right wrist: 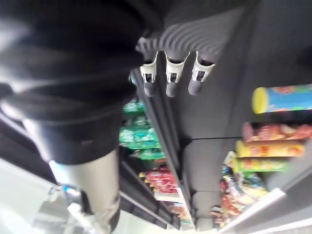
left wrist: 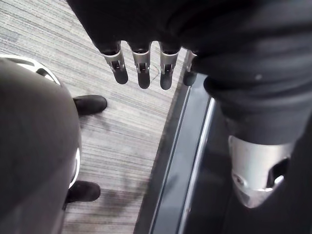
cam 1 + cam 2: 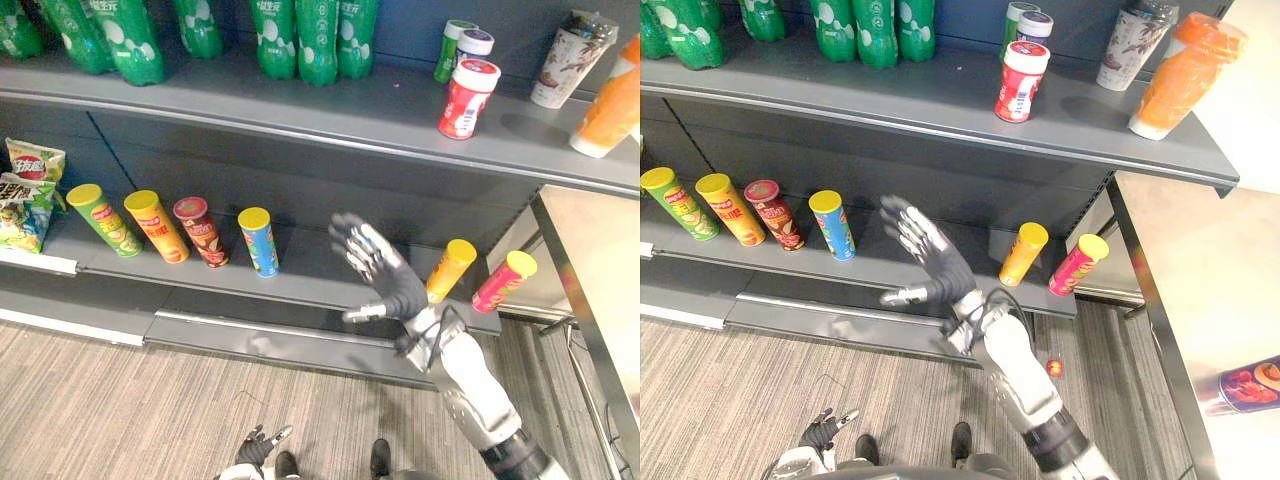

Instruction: Put the gum and the chips on the shelf.

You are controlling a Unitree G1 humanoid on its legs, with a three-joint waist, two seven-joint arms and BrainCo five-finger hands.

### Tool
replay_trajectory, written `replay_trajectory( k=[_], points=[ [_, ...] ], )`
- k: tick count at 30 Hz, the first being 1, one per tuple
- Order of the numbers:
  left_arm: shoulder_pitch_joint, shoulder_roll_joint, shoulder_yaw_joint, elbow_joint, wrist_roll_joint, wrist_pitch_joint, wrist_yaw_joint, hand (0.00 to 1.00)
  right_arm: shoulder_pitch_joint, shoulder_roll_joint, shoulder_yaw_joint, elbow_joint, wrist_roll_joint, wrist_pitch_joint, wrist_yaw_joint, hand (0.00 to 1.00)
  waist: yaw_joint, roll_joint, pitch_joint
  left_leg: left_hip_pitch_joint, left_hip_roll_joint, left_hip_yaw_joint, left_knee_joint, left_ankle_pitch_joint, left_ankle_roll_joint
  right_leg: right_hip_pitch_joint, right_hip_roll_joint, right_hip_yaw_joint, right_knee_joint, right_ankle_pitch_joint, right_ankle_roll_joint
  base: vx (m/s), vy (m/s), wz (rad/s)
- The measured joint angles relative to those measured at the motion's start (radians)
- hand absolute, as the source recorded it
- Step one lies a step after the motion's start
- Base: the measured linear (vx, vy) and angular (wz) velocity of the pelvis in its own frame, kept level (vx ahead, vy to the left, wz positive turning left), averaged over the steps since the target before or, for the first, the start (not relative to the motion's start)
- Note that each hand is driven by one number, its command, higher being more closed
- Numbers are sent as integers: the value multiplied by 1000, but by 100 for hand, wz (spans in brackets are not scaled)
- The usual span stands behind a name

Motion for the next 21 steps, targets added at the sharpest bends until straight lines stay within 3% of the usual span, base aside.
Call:
replay_trajectory(
  k=[5,11,21],
  points=[
    [-2,-1,2,0,32,-1,-7,0,182,8,-52,159,-81,29,24,0,-3,3,2,6,-3,9,0,-8,2,1,-2,10,-1,-4,-6,26,6,-6],
    [6,-30,23,0,38,-4,-9,0,278,56,-293,414,-124,36,12,0,-23,30,5,16,-13,22,0,-22,8,11,-12,19,-1,-9,-1,18,9,-4],
    [16,-43,21,0,38,-16,-7,0,272,103,-578,883,-125,40,-109,0,-26,66,4,32,-20,29,0,-34,5,20,-18,21,1,-13,8,41,6,-1]
  ],
)
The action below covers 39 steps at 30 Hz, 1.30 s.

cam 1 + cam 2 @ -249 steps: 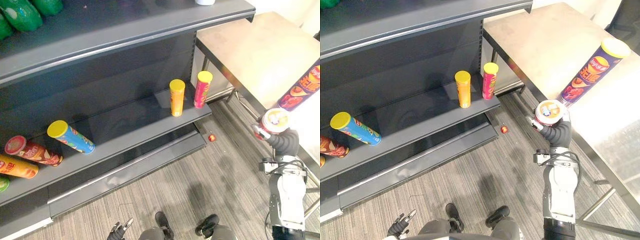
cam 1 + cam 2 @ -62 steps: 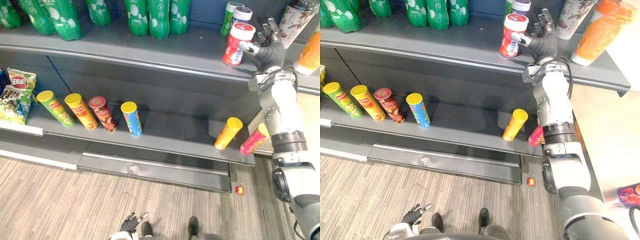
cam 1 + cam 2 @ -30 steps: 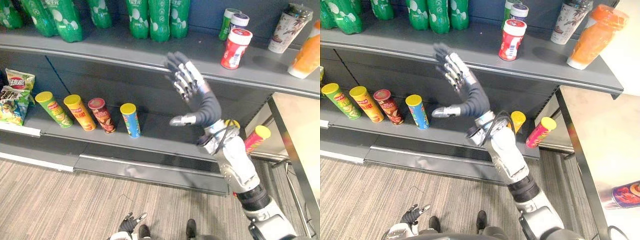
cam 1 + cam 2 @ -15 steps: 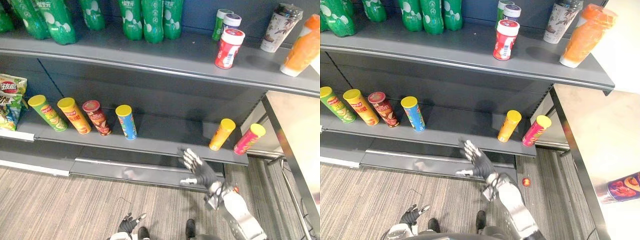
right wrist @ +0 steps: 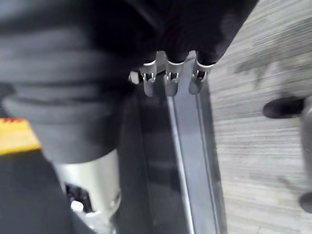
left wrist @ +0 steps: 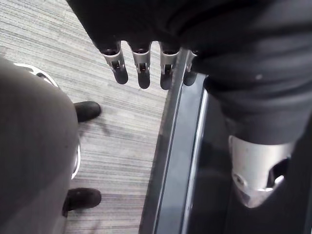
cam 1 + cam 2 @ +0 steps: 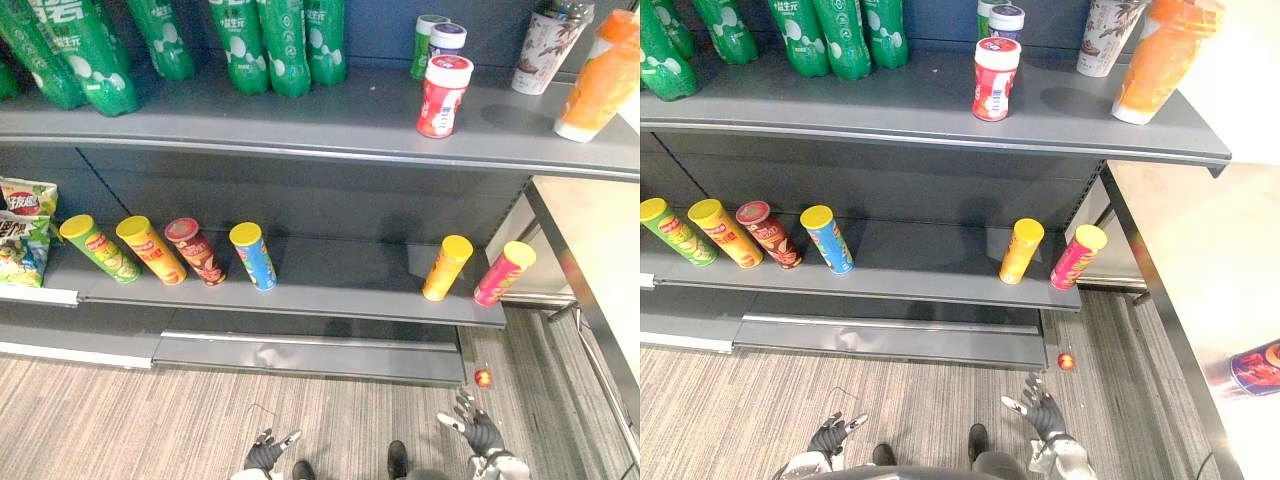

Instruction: Put the gum and the chips on the shelf.

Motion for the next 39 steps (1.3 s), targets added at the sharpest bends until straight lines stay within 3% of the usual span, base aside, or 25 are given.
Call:
replay_trajectory(
  k=[6,7,8,9,11,12,14,15,16,17,19,20,23,24,26,29,31,35,37,38,39],
  points=[
    [2,-1,16,-2,-10,0,2,0,-16,2,-108,144,-1,4,-35,0,3,16,15,32,2,29,2,-13,-3,10,2,26,27,-19,6,21,6,-11],
    [2,0,15,-3,-15,0,2,0,-26,3,-129,170,-2,5,-41,0,1,5,25,28,3,32,19,-25,5,-11,-1,28,72,-42,8,-11,28,-12],
    [-3,2,14,-5,-19,0,3,0,-32,9,-149,183,-2,5,-48,0,-3,5,31,6,8,33,66,-44,6,-34,-7,28,117,-63,11,0,0,0],
    [-23,5,5,-15,-51,0,4,0,-36,13,-185,197,1,6,-65,0,-3,-1,57,-56,33,44,214,-119,16,-89,-19,34,219,-113,17,-46,8,-4],
    [-31,7,5,-21,-61,0,4,0,-35,13,-220,197,2,12,-71,0,-4,3,77,-84,47,57,304,-162,22,-118,-22,54,272,-133,24,-66,29,-26],
    [-30,7,11,-21,-89,0,4,0,-35,16,-247,194,5,12,-71,0,-4,-9,93,-93,53,87,343,-183,27,-132,-22,81,272,-128,34,-72,114,-59],
    [-31,9,11,-29,-95,0,4,0,-36,22,-266,183,20,12,-76,0,-10,-4,96,-127,71,148,383,-219,39,-153,-19,124,238,-96,83,-78,141,-80],
    [-25,14,14,-35,-96,-3,4,0,-36,28,-268,167,23,14,-79,0,-15,-7,98,-143,78,196,396,-240,54,-172,-28,135,199,-72,122,-101,201,-113],
    [-27,12,25,-37,-96,-6,5,0,-34,46,-270,140,25,16,-82,0,-16,-6,98,-140,86,252,387,-245,70,-181,-50,95,150,-76,127,-83,175,-121],
    [-27,10,33,-38,-97,-6,6,0,-34,58,-269,134,32,16,-83,0,-19,-4,102,-141,105,277,389,-243,86,-190,-54,57,144,-76,107,-40,174,-126],
    [-38,15,58,-43,-97,-8,6,0,-23,100,-275,138,49,22,-89,0,-24,20,117,-129,181,354,383,-230,78,-194,-79,-143,247,-56,8,44,155,-114],
    [-35,18,58,-45,-97,-9,6,0,-20,102,-276,142,50,23,-91,0,-23,22,118,-119,189,378,378,-226,75,-190,-97,-166,281,-56,8,96,143,-118],
    [-27,39,53,-54,-96,-9,-3,0,-10,107,-273,161,50,23,-92,0,-23,-16,106,-50,193,500,334,-203,55,-117,-195,-228,348,-45,7,109,8,-103],
    [-30,50,49,-65,-96,-10,-13,0,-10,107,-266,163,50,24,-92,0,-24,-24,101,-40,189,535,322,-191,41,-81,-218,-237,344,67,-32,110,-122,-87],
    [-30,60,51,-74,-96,-12,-21,0,-41,101,-266,190,50,25,-94,0,-24,-27,97,-24,193,589,291,-152,34,-74,-202,-242,284,72,-22,59,-199,-80],
    [-25,42,46,-67,-97,-14,-23,0,-60,72,-265,198,53,26,-97,0,-21,16,98,27,231,667,259,-111,0,-76,-156,-270,280,67,-14,35,-208,-62],
    [-23,31,43,-49,-97,-15,-27,0,-81,55,-259,196,53,25,-97,0,-19,10,94,53,238,712,261,-100,-1,-78,-156,-306,295,36,27,26,-212,-49],
    [-23,6,36,-32,-98,-15,-40,0,-105,32,-262,203,52,25,-95,0,-25,4,93,70,263,741,309,-100,-1,-84,-160,-333,343,-29,17,29,-207,-19],
    [-26,0,35,-32,-117,-12,-40,0,-101,21,-271,233,50,26,-94,0,-30,21,103,102,299,738,356,-98,2,-106,-177,-354,461,-77,20,7,-121,5],
    [-27,-1,36,-33,-127,-13,-40,0,-99,21,-272,239,50,27,-92,0,-29,18,101,104,304,739,368,-99,1,-112,-179,-359,466,-95,28,-59,-90,-5],
    [-17,16,41,-31,-135,-12,-39,0,-95,32,-269,246,50,28,-91,0,-27,-13,88,103,299,741,394,-100,-1,-91,-182,-370,401,-117,21,-40,-141,-23]
  ],
)
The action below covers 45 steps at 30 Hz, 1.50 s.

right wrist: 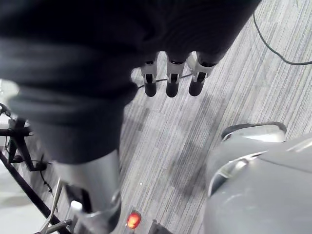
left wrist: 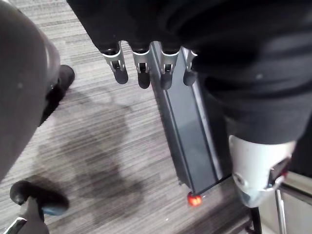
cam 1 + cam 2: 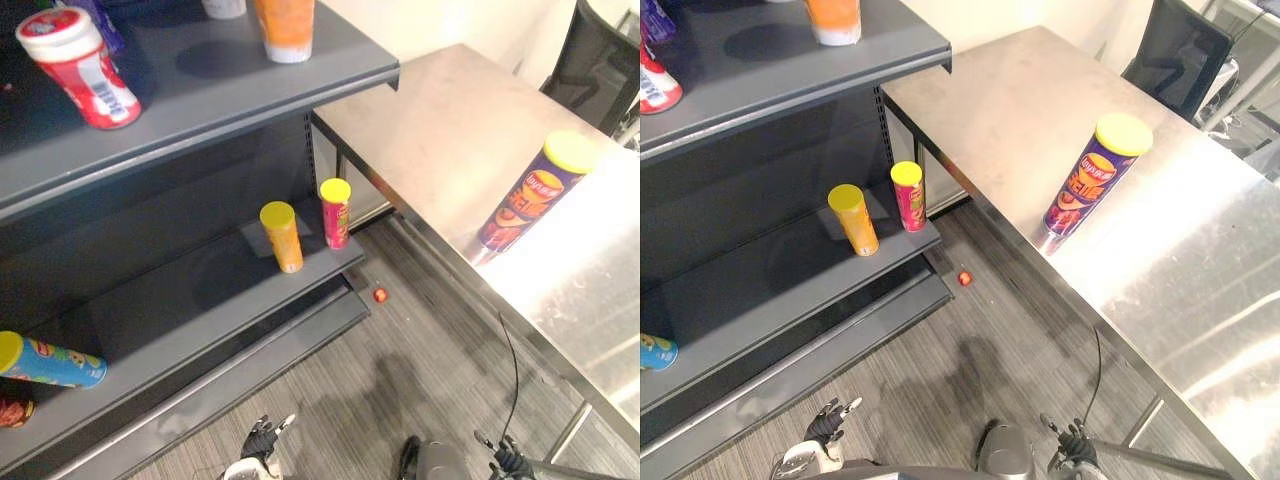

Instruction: Put the gum and the chips on the shelf.

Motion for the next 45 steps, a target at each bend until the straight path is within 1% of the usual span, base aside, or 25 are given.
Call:
replay_trajectory(
  k=[2,4,5,11,13,14,15,16,17,18,19,20,21,22,23,24,25,26,27,28,31,35,39,42,45],
  points=[
    [-9,5,23,-1,-1,4,2,0,-10,-6,-5,-2,0,-3,-2,0,-3,4,6,0,21,-1,28,-1,-1,20,23,3,-47,-11,-2,-4,-119,-27],
    [-24,-31,24,-1,0,5,2,0,-17,-29,-37,-5,2,-3,-5,0,-18,41,22,7,23,6,25,5,1,21,32,10,-57,-11,-2,-2,-36,-16],
    [-22,-39,25,0,0,4,2,0,-17,-32,-42,-3,2,-3,-6,0,-26,46,20,11,22,11,25,9,0,22,31,11,-57,-11,-2,21,0,-18],
    [-20,-45,16,2,3,5,5,0,0,-29,-92,35,11,-3,-10,0,-41,61,12,89,14,60,52,44,-6,59,19,43,-47,-13,-3,40,26,-21],
    [-20,-47,16,15,2,5,7,0,0,-21,-118,46,14,-4,-14,0,-51,64,16,112,22,60,79,64,4,41,2,48,24,-21,-14,29,-24,-35],
    [-18,-53,28,31,-1,7,12,0,1,-8,-147,63,32,-4,-15,0,-54,80,23,143,88,65,173,79,4,3,53,86,49,-97,-8,-37,-200,-74],
    [-9,-39,42,29,-2,7,14,0,13,13,-151,65,42,-4,-19,0,-50,61,16,150,127,60,263,103,-5,15,91,94,-25,-84,-40,-33,-282,-90],
    [-5,-45,57,29,-3,8,17,0,25,17,-151,63,48,-5,-20,0,-51,61,16,159,163,45,341,126,-2,52,98,83,-43,-117,-45,23,-222,-97],
    [-1,-52,62,28,-36,7,14,0,30,19,-155,64,51,-5,-25,0,-47,76,22,142,238,-23,457,179,63,79,132,123,-70,-115,-49,127,-59,-118],
    [-6,-75,47,24,-77,7,2,0,26,24,-176,65,65,-6,-31,0,-42,69,24,21,212,-221,550,8,65,84,117,186,-70,-115,-49,138,34,-121],
    [-14,-84,43,-1,-81,-6,-6,0,27,25,-190,66,71,-7,-40,0,-41,54,30,-61,143,-355,548,-70,50,91,92,216,-71,-115,-49,127,70,-93],
    [-15,-87,37,-11,-81,-10,-8,0,29,24,-192,67,71,-7,-44,0,-40,51,31,-105,93,-430,535,-106,42,101,80,234,-74,-115,-48,97,99,-85],
    [-14,-81,7,-21,-83,-14,-7,0,32,25,-204,71,71,-7,-47,0,-25,48,33,-154,2,-538,460,-145,21,127,62,282,-84,-113,-46,121,244,-113],
    [-9,-76,-9,-23,-82,-23,-6,0,29,26,-207,73,70,-7,-47,0,-15,51,34,-181,-72,-612,326,-157,8,144,59,330,-87,-111,-39,104,294,-121],
    [-5,-76,-16,-22,-80,-27,-6,0,28,27,-206,72,70,-6,-44,0,-14,57,33,-191,-102,-644,237,-144,11,147,61,349,-86,-114,-24,60,368,-133],
    [6,-82,-26,-18,-78,-31,-4,0,27,15,-207,64,69,-7,-43,0,-1,92,23,-213,-145,-716,51,-47,8,133,90,395,-82,-134,22,13,319,-128],
    [-2,-75,-31,-7,-73,-29,-4,0,19,28,-205,71,69,-1,-44,0,7,94,13,-199,-172,-744,46,-81,-22,120,83,454,-74,-145,56,24,294,-98],
    [-6,-71,-35,-2,-67,-28,-3,0,24,34,-204,69,69,-2,-42,0,-4,75,5,-194,-190,-747,33,-83,-23,119,73,465,-85,-144,57,48,243,-47],
    [-6,-64,-34,-10,-65,-35,-5,0,31,42,-199,72,68,-2,-42,0,4,47,4,-195,-230,-755,23,-84,-25,102,49,498,-91,-138,68,57,208,-12],
    [-6,-50,-29,-10,-66,-37,-4,0,29,43,-198,77,68,-2,-43,0,12,39,5,-196,-251,-787,20,-97,-27,95,39,512,-99,-138,67,37,203,-26],
    [18,-30,-28,31,-63,-27,-1,0,17,42,-201,90,68,-2,-40,0,9,21,-25,-173,-286,-737,-43,-98,-7,90,17,565,-162,-107,80,34,141,-40],
    [30,-35,-26,44,-18,-24,-1,0,11,45,-239,107,68,-1,-36,0,8,27,-64,-123,-314,-685,-108,-90,-3,104,2,605,-230,-69,90,97,65,-34],
    [28,-36,-41,74,21,-17,-2,0,9,43,-240,112,68,7,-21,0,3,39,-92,-97,-319,-660,-144,-89,-5,107,6,625,-264,-42,82,93,12,-32],
    [29,-40,-47,79,21,-16,-3,0,1,36,-265,152,68,12,-19,0,6,50,-102,-65,-312,-661,-176,-89,-4,112,29,639,-285,-7,56,68,-25,-39],
    [29,-33,-54,79,27,-16,-5,0,4,35,-267,167,68,14,-20,0,7,44,-106,-45,-311,-659,-195,-89,-5,115,35,638,-288,4,59,19,-31,-22]
  ],
)
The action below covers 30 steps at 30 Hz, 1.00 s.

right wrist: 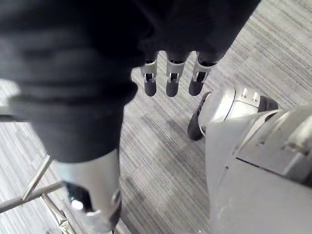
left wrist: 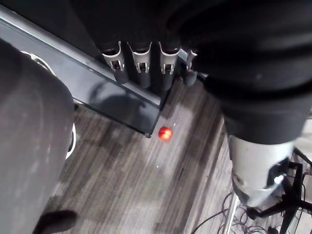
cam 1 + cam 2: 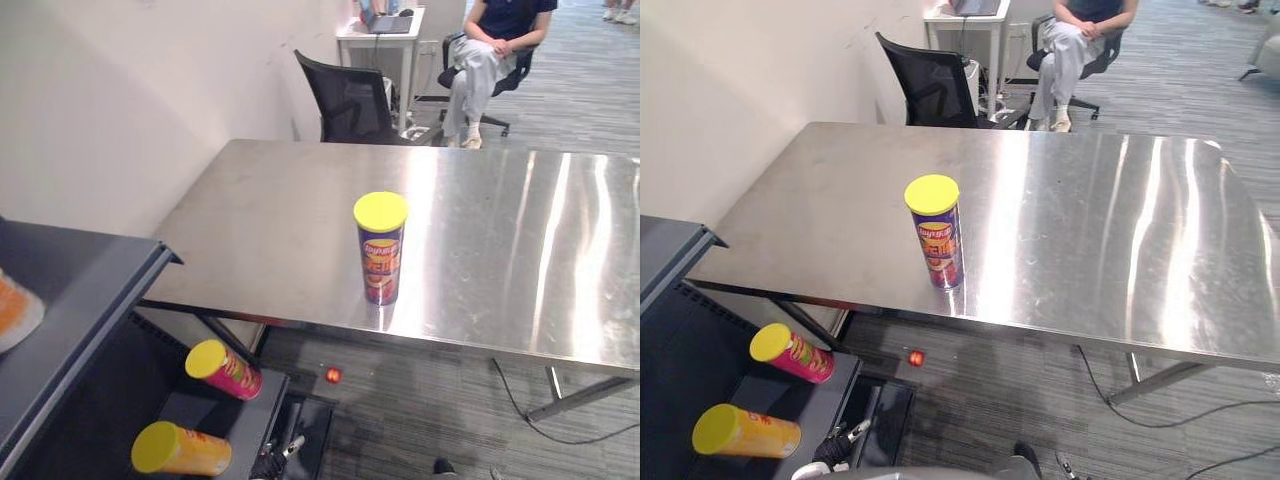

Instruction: Put the gum and the chips on the shelf.

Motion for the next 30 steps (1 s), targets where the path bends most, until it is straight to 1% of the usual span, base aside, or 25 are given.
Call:
replay_trajectory(
  k=[1,4,5,6,8,9,12,15,16,19,21,23,24,25,26,27,28,29,30],
  points=[
    [0,2,0,-1,17,0,0,0,2,0,0,8,0,0,0,0,1,-7,0,8,-1,1,-8,0,0,3,1,-1,0,0,0,-2,-30,-6],
    [0,9,1,-1,22,0,3,0,8,0,-1,18,7,0,-1,0,7,-18,-7,14,-2,5,-14,1,-2,5,1,-3,-2,0,1,-17,-38,-4],
    [0,9,1,-2,22,0,4,0,8,0,-2,18,14,0,-1,0,10,-19,-7,17,-2,8,-18,2,-3,5,1,-3,-3,1,1,-35,-56,-16],
    [-2,8,3,-4,22,0,6,0,8,0,-12,17,23,0,-2,0,20,-20,-8,27,-2,20,-27,5,-7,5,3,-1,-8,1,2,-36,-50,-19],
    [-1,7,14,-3,22,1,7,0,3,-1,-40,17,26,0,-2,0,21,-18,-10,32,0,27,-31,8,-11,3,6,0,-11,1,3,-41,-60,-16],
    [1,3,26,-3,22,1,9,0,-1,-3,-74,14,57,-1,-6,0,21,-17,-11,34,1,30,-43,14,-14,-3,9,0,-11,1,3,-39,-69,-9],
    [1,-4,44,-4,22,1,14,0,-6,-14,-149,7,90,-2,-23,0,21,-16,-12,34,1,36,-61,26,-18,-12,14,-1,-14,1,3,-36,-78,-8],
    [3,-9,70,-4,23,4,15,0,-10,-42,-297,-31,131,-7,-51,0,22,-17,-13,47,7,52,-80,35,-26,-12,23,-1,-27,3,6,-20,-73,-13],
    [4,-9,71,-4,23,6,15,0,-13,-49,-322,-39,136,-9,-57,0,22,-16,-13,47,9,54,-82,36,-27,-12,24,-1,-29,4,8,-14,-71,-11],
    [8,-12,71,-8,23,9,15,0,-15,-100,-486,-87,168,-18,-94,0,20,-14,-15,50,10,54,-95,41,-28,-14,27,-7,-30,4,9,0,-67,1],
    [9,-12,73,-19,24,9,16,0,-18,-126,-546,-129,178,-25,-119,0,16,-9,-18,48,9,56,-99,42,-28,-13,28,-7,-30,5,10,9,-52,-1],
    [10,-12,75,-20,24,9,20,0,-22,-163,-565,-162,178,-39,-142,0,14,-7,-20,46,8,59,-105,42,-28,-14,30,-4,-27,5,10,-18,-53,-3],
    [10,-13,80,-20,24,9,22,0,-28,-171,-571,-195,179,-42,-155,0,14,-7,-21,48,9,61,-109,43,-29,-16,30,-3,-25,5,10,-20,-51,-10],
    [9,-15,93,-22,24,9,22,0,-31,-171,-571,-262,179,-46,-165,0,16,-9,-24,56,10,72,-112,44,-31,-22,32,2,-24,5,10,10,-43,-17],
    [9,-18,101,-23,24,9,22,0,-34,-172,-567,-300,179,-48,-170,0,16,-10,-25,59,10,82,-114,45,-32,-25,35,9,-21,9,16,-3,-59,-28],
    [10,-27,116,-26,25,9,24,0,-46,-174,-566,-383,178,-50,-185,0,15,-10,-25,61,13,91,-122,46,-34,-28,40,17,-19,12,21,-29,-70,-24],
    [11,-40,130,-43,25,9,24,0,-48,-176,-554,-475,175,-57,-204,0,15,-10,-25,66,15,98,-129,48,-35,-31,42,20,-15,12,22,-40,-74,-21],
    [11,-48,133,-51,26,9,24,0,-48,-175,-543,-523,173,-64,-216,0,15,-11,-25,67,16,106,-129,48,-36,-36,44,24,-12,13,23,-35,-74,-21],
    [10,-59,141,-64,34,9,23,0,-52,-175,-520,-624,156,-76,-242,0,15,-12,-26,66,16,115,-131,49,-36,-46,47,30,-7,15,27,-26,-68,-18]
  ],
)
